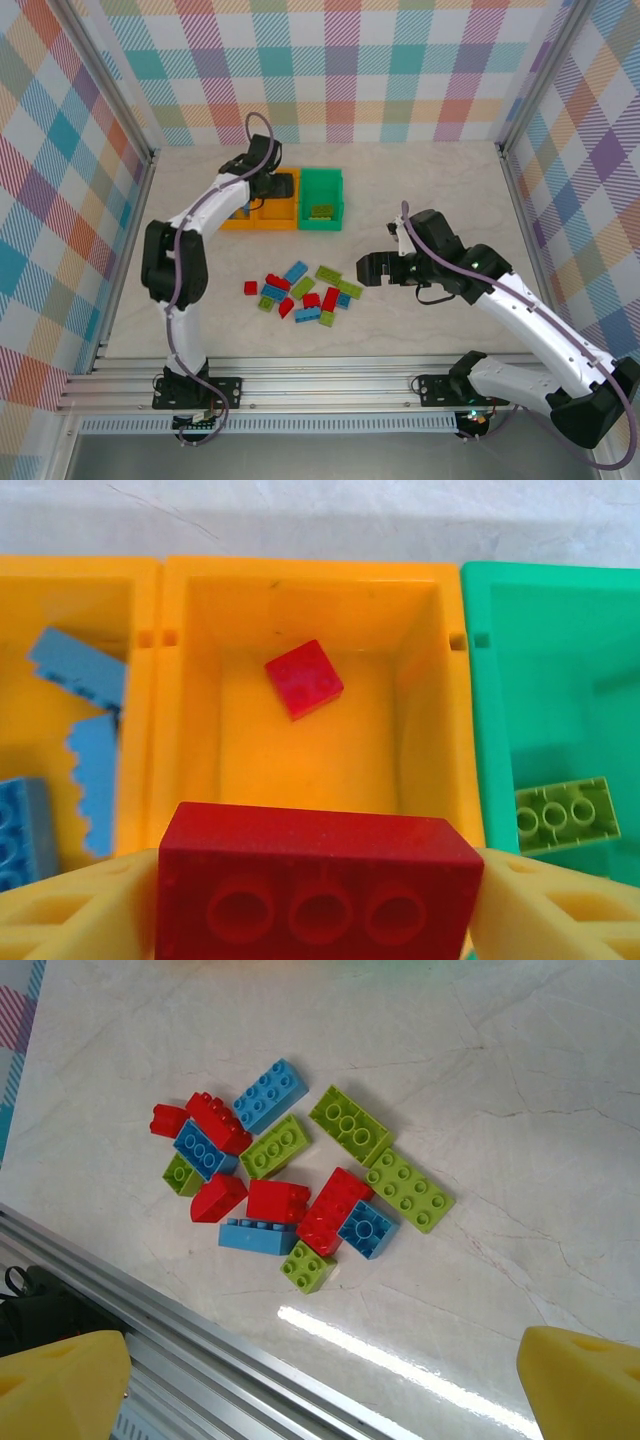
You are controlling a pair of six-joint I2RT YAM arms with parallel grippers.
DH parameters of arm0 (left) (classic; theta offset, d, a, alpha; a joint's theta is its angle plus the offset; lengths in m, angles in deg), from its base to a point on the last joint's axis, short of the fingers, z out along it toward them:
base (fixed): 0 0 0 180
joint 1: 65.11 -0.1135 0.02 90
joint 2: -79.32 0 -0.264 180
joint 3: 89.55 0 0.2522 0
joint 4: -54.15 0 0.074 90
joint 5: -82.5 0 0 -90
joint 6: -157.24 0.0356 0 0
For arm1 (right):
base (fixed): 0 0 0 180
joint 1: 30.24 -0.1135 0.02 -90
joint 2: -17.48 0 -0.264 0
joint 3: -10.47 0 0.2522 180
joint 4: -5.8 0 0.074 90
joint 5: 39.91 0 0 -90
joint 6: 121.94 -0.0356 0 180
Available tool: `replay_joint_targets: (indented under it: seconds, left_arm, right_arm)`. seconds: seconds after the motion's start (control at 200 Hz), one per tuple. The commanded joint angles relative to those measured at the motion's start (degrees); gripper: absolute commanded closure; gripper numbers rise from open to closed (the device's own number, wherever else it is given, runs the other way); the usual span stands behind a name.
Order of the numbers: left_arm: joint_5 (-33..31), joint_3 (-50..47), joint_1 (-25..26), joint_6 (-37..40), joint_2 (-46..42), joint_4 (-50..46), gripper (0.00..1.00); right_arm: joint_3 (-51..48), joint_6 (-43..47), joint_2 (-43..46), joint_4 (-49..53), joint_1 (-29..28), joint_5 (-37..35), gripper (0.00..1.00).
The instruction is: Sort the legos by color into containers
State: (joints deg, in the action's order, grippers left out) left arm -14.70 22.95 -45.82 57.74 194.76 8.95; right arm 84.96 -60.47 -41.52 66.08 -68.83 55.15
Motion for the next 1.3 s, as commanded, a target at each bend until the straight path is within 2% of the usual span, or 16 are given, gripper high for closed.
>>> replay_joint_targets:
  seconds: [0.0,0.04,0.2,0.33,0.375,0.445,0.55,0.685,0.8,0.86,0.905,1.04,1.145,1.235,1.295]
  left_arm:
    - [2.6,6.5,-0.9,0.1,3.7,-2.8,0.18]
    - [2.8,7.5,-0.9,0.2,4.0,-3.2,0.15]
    - [5.0,6.0,-0.8,-0.1,0.3,-3.5,0.14]
    - [7.9,-2.7,1.2,-2.8,-9.2,-3.2,0.16]
    - [8.8,-7.4,3.0,-4.9,-13.9,-2.4,0.16]
    - [8.6,-14.3,8.5,-7.1,-20.0,-1.1,0.16]
    - [5.7,-20.5,18.0,-10.4,-23.4,-1.4,0.16]
    - [3.0,-24.8,25.6,-12.5,-21.8,-0.9,0.16]
    - [1.3,-26.4,27.6,-16.3,-19.2,-1.6,0.16]
    - [-0.6,-27.5,27.9,-24.3,-18.0,-0.9,0.17]
    - [-1.6,-27.5,27.8,-32.1,-17.1,-1.6,0.24]
    - [2.1,-28.7,27.9,-51.2,-15.2,1.6,0.26]
    - [2.1,-26.1,28.1,-58.9,-11.9,-1.4,0.25]
    - [1.5,-20.1,27.9,-60.1,-7.1,-9.2,0.24]
    - [1.7,-17.2,27.9,-59.1,-4.6,-10.8,0.24]
  right_arm:
    - [-0.1,-1.3,1.9,-0.6,0.4,1.0,0.00]
    - [-0.2,-1.4,2.1,-0.6,0.4,0.9,0.00]
    - [-0.5,-1.4,2.1,-0.7,0.4,0.9,0.00]
    - [-0.9,-1.2,1.4,-1.1,0.4,0.5,0.00]
    - [-1.2,-1.3,1.2,-1.2,0.4,-0.1,0.00]
    - [-1.4,-1.7,0.9,-1.6,0.4,-1.2,0.00]
    - [-1.1,-1.9,0.7,-1.6,0.5,-2.2,0.00]
    - [-0.9,-1.7,1.8,-0.6,0.5,-2.4,0.00]
    - [-1.5,-2.2,3.5,0.9,0.6,-2.8,0.00]
    - [-2.3,-2.8,4.1,0.6,0.7,-2.6,0.00]
    - [-2.8,-3.1,4.4,0.3,0.7,-2.4,0.00]
    - [-2.8,-3.7,4.2,-0.1,0.7,-2.1,0.00]
    - [-2.6,-3.7,4.4,-0.1,0.7,-2.0,0.00]
    - [-2.4,-3.5,4.8,0.4,0.7,-2.2,0.00]
    - [-2.6,-3.5,5.1,0.4,0.7,-2.3,0.00]
